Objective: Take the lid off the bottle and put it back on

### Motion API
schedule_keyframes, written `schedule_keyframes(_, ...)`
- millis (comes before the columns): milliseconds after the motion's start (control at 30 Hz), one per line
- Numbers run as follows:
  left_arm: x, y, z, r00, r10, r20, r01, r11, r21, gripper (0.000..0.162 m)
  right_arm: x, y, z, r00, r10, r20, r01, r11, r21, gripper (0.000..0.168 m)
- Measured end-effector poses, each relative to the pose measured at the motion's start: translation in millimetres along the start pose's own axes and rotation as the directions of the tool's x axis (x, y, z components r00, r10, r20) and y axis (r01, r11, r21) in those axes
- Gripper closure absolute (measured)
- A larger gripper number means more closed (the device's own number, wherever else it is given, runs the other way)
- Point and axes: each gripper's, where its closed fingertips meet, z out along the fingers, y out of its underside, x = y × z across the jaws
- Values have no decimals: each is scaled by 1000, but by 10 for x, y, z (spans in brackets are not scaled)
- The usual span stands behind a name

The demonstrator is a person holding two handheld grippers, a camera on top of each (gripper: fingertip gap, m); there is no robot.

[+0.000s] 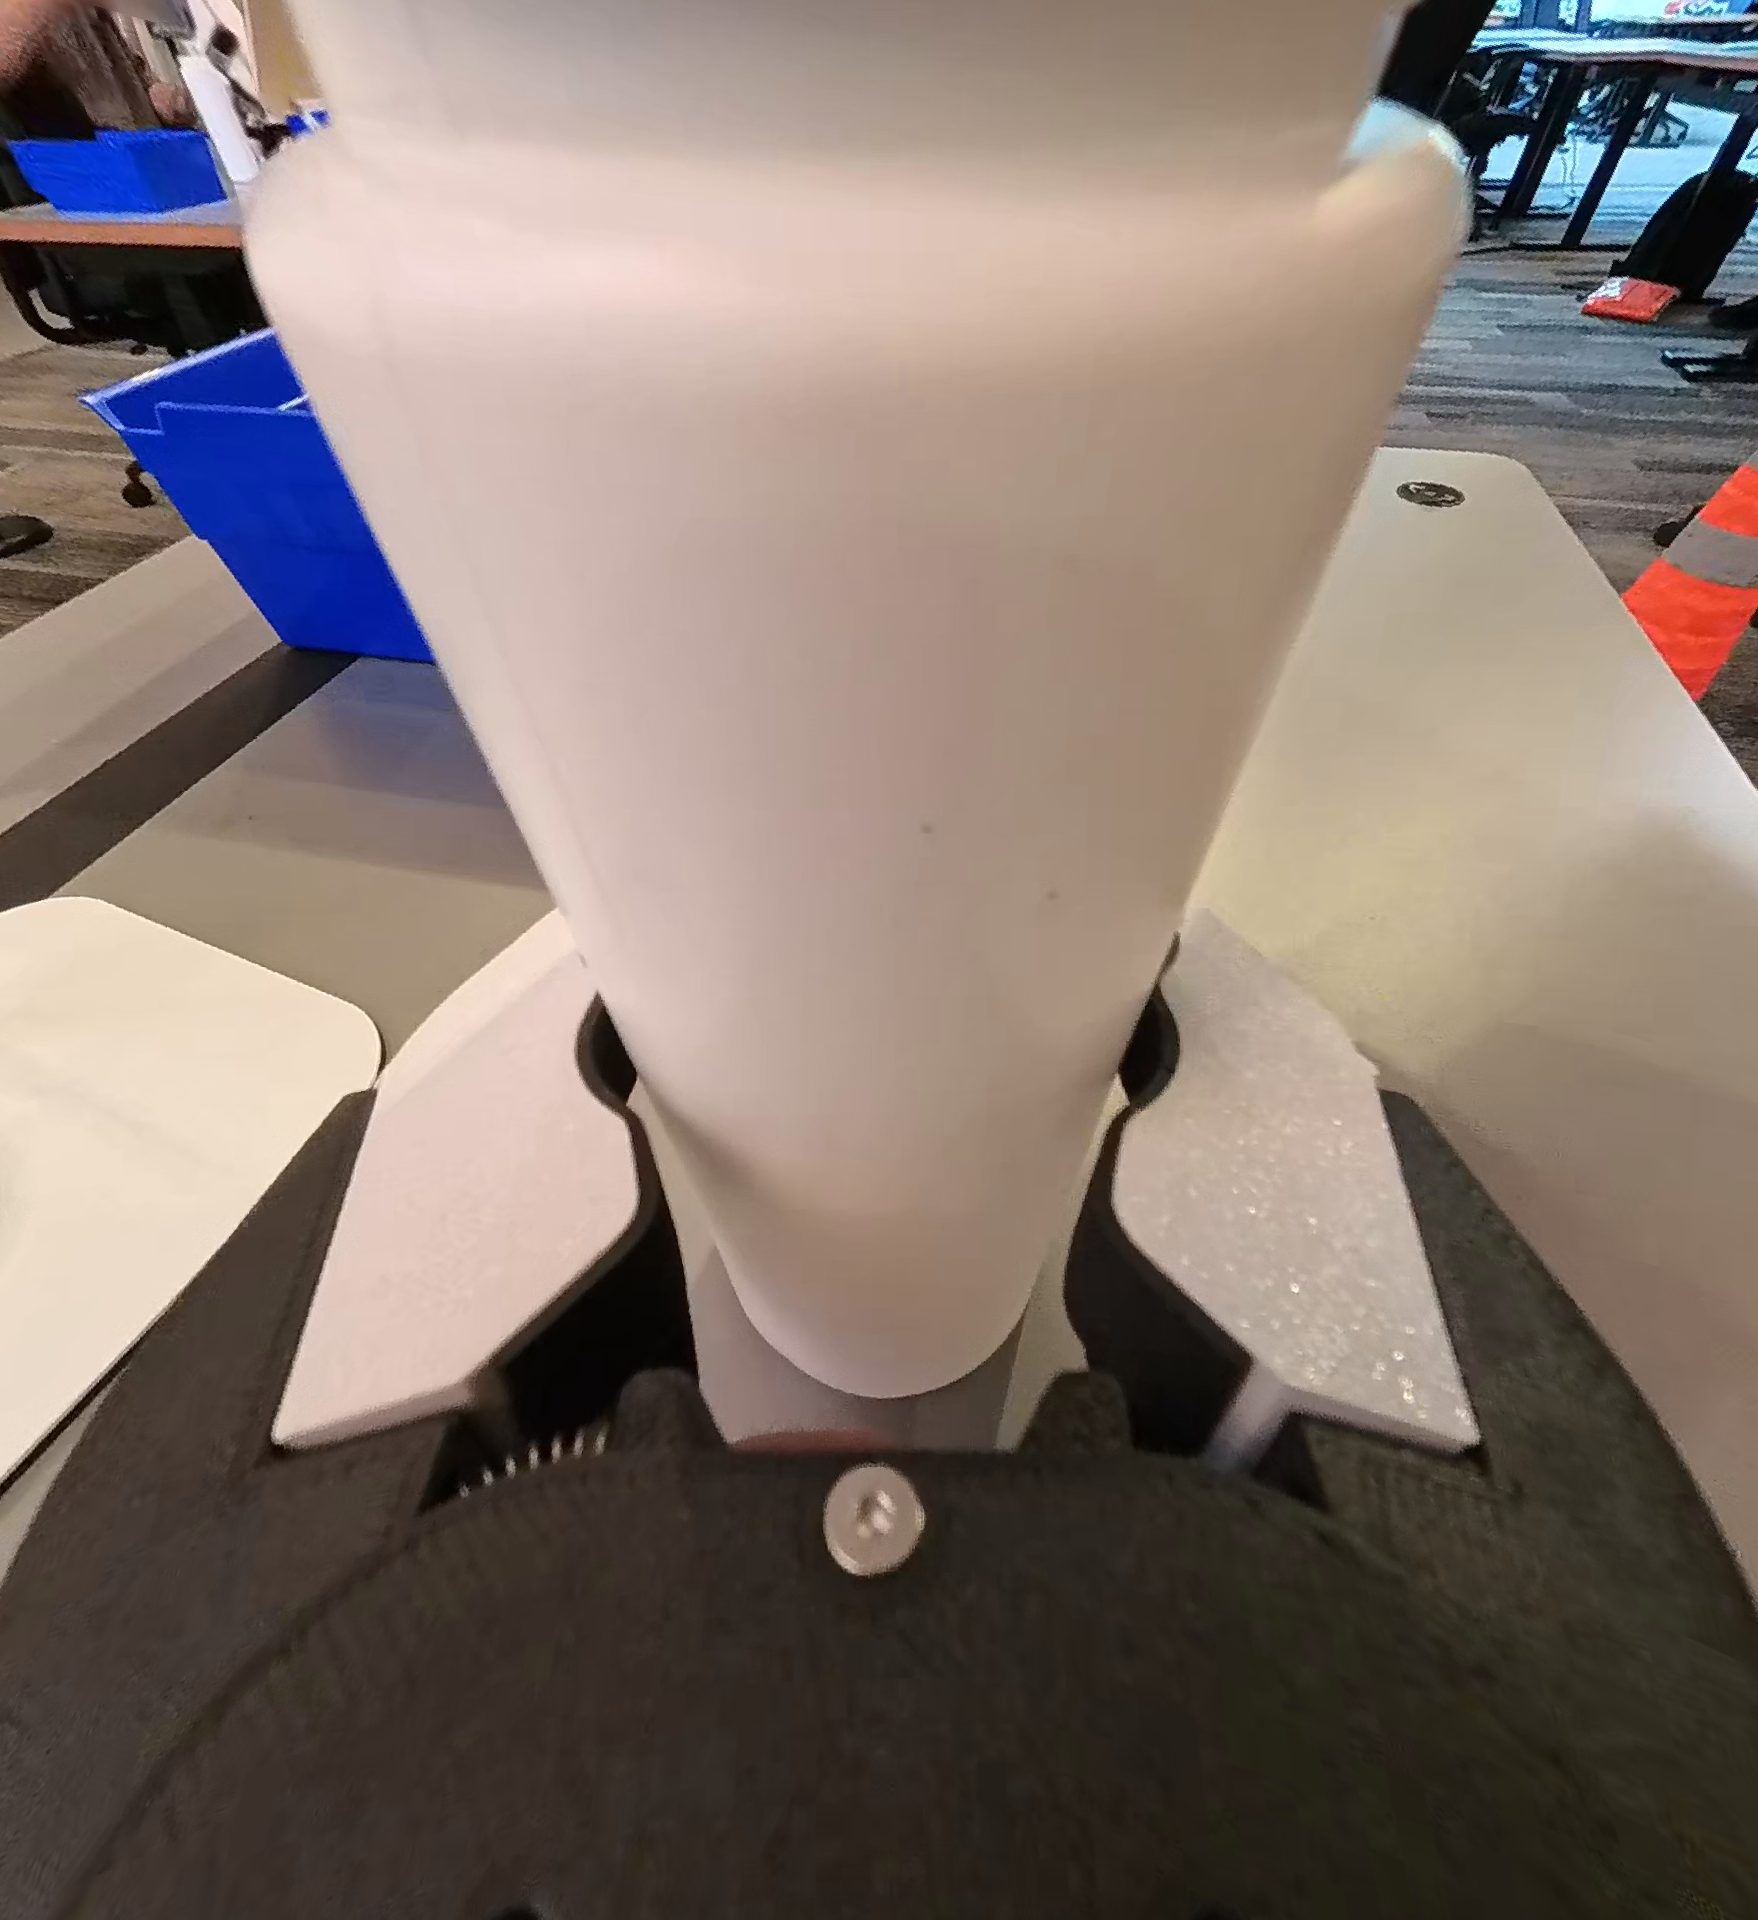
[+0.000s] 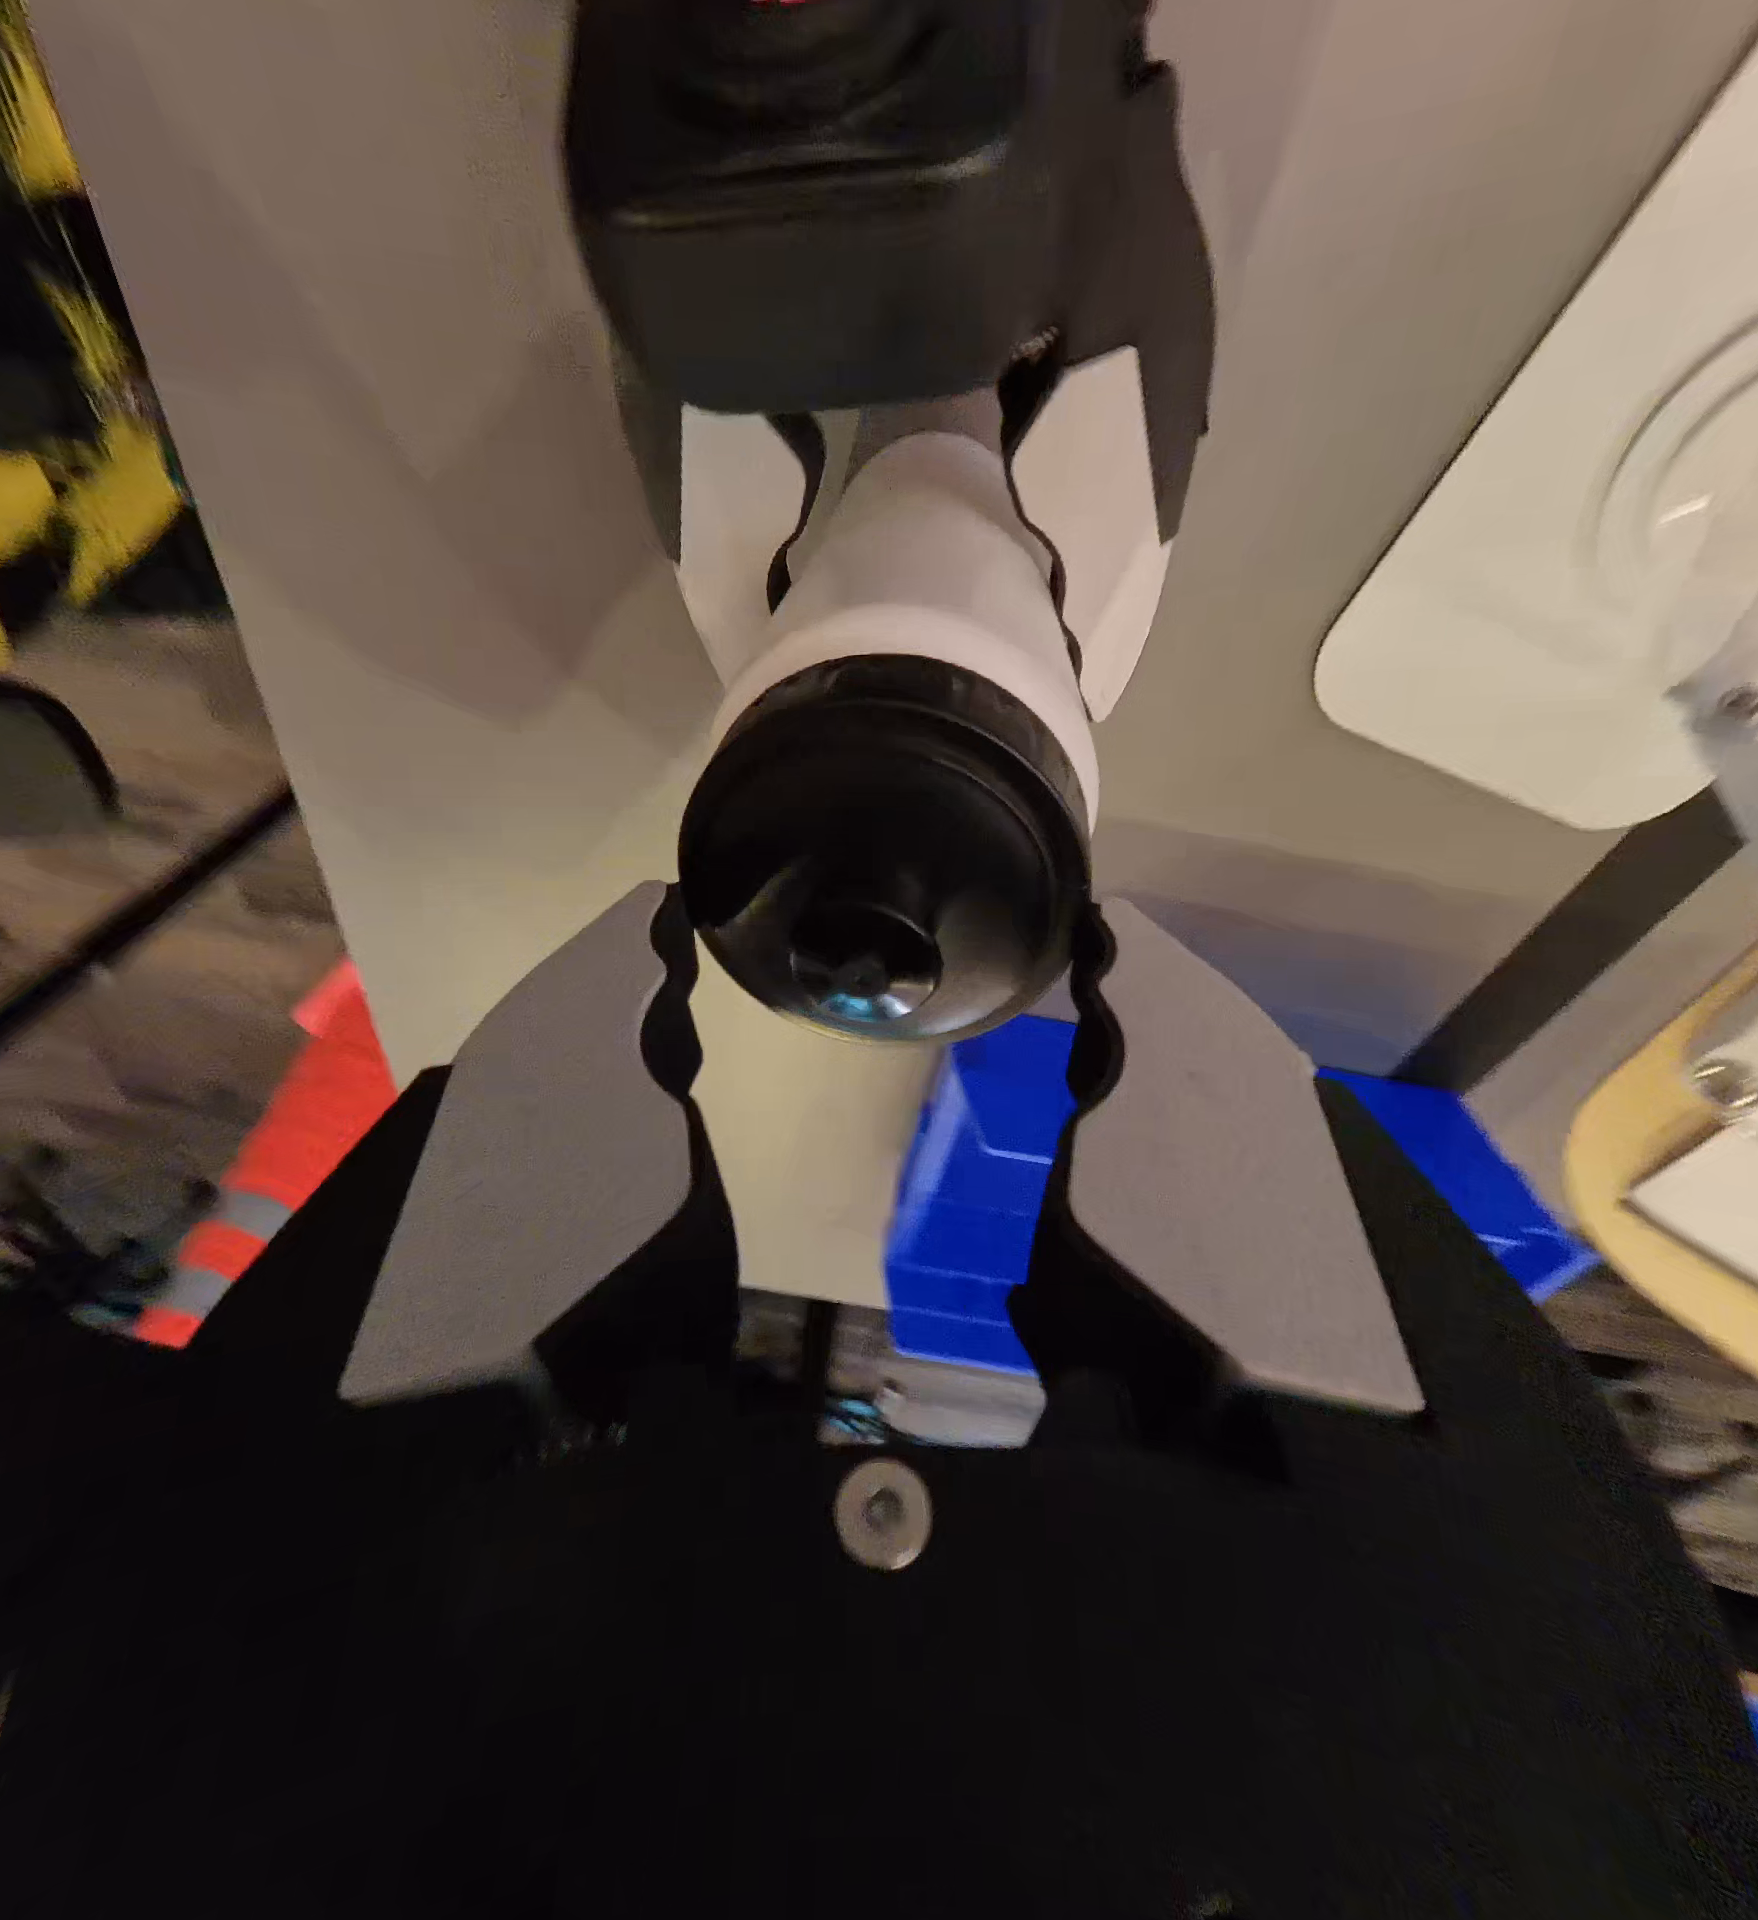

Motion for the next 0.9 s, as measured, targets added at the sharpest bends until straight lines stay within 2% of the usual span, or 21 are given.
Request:
schedule_keyframes(133,-4,0,2,1000,-4,-1,4,1000,1,68,50,27,-18,967,-253,-40,244,956,-166,97)
schedule_keyframes(200,-3,-1,1,1000,-4,-1,4,1000,1,68,60,33,-30,955,-294,-49,275,932,-236,93)
schedule_keyframes(267,-2,-1,0,1000,-5,-5,5,1000,1,68,61,32,-39,966,-252,-61,231,942,-242,90)
schedule_keyframes(433,-1,-3,4,1000,-10,-6,10,1000,6,68,16,-40,-101,998,35,-54,-37,999,-31,82)
schedule_keyframes(567,4,-3,8,1000,-15,-10,15,1000,8,68,2,-68,-26,981,196,-15,-194,979,68,94)
schedule_keyframes(667,2,-3,8,1000,-17,-9,17,1000,5,68,17,-77,-4,973,229,12,-228,967,112,97)
schedule_keyframes(800,4,-4,10,1000,-17,-10,17,1000,6,69,21,-61,-10,992,113,-48,-109,991,76,97)
schedule_keyframes(900,6,-3,8,1000,-13,-10,13,1000,5,69,26,-47,-25,985,-108,-135,105,994,-33,97)
